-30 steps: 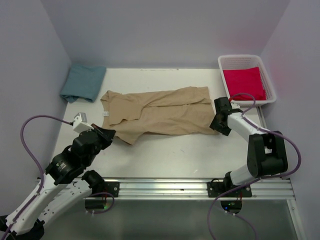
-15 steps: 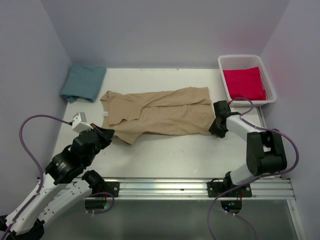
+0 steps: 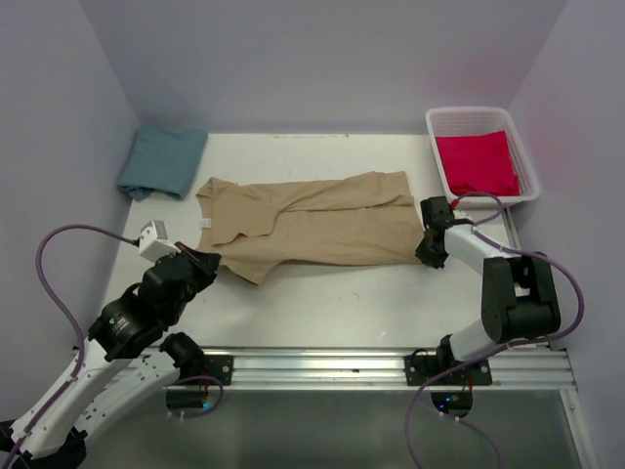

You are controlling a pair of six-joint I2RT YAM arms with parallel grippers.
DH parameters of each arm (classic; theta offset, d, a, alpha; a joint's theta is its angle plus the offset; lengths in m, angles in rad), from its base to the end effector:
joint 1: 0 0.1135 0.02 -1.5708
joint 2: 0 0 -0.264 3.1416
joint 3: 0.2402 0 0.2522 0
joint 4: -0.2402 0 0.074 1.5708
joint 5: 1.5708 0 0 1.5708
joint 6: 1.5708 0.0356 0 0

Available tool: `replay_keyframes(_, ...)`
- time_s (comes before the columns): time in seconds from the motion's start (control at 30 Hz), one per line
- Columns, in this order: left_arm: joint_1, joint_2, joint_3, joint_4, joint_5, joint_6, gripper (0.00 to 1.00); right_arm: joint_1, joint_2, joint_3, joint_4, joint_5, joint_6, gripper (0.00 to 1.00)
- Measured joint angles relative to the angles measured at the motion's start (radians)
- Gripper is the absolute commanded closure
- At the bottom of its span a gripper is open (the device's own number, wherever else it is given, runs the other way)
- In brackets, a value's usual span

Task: Fold and stack the t-shirts
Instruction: Grap the side of the flattened tshirt closest away from the robot with both arms

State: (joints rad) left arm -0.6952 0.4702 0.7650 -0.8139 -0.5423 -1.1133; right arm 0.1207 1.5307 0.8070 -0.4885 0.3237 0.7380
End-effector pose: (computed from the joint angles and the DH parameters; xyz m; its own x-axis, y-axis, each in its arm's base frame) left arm 0.0827 -0.0450 0.3099 -0.3518 -0.7073 -0.6132 -0.2514 0.7024 -0.6659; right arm 0.2699 0.0213 0.1591 -0.6899 0.5589 -0.4600 0.6230 0.7821 0.0158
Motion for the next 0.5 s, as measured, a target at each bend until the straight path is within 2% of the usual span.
replay_keyframes(0.07, 0.0, 0.0, 0.0, -0.008, -0.006, 0.0, 1.0, -0.004, 0.001, 0.0, 0.006, 0.0, 0.003, 0.96)
replay_keyframes(0.1, 0.0, 0.0, 0.0, -0.013, -0.009, 0.0, 1.0, -0.004, 0.001, -0.001, 0.01, -0.001, 0.005, 1.0)
replay_keyframes(0.37, 0.0, -0.002, 0.025, -0.046, -0.027, 0.008, 1.0, -0.005, -0.049, -0.042, 0.021, -0.026, -0.001, 1.0)
replay_keyframes(0.5, 0.0, -0.004, 0.063, -0.072, -0.05, 0.018, 1.0, -0.005, -0.188, -0.082, -0.032, -0.047, -0.019, 1.0)
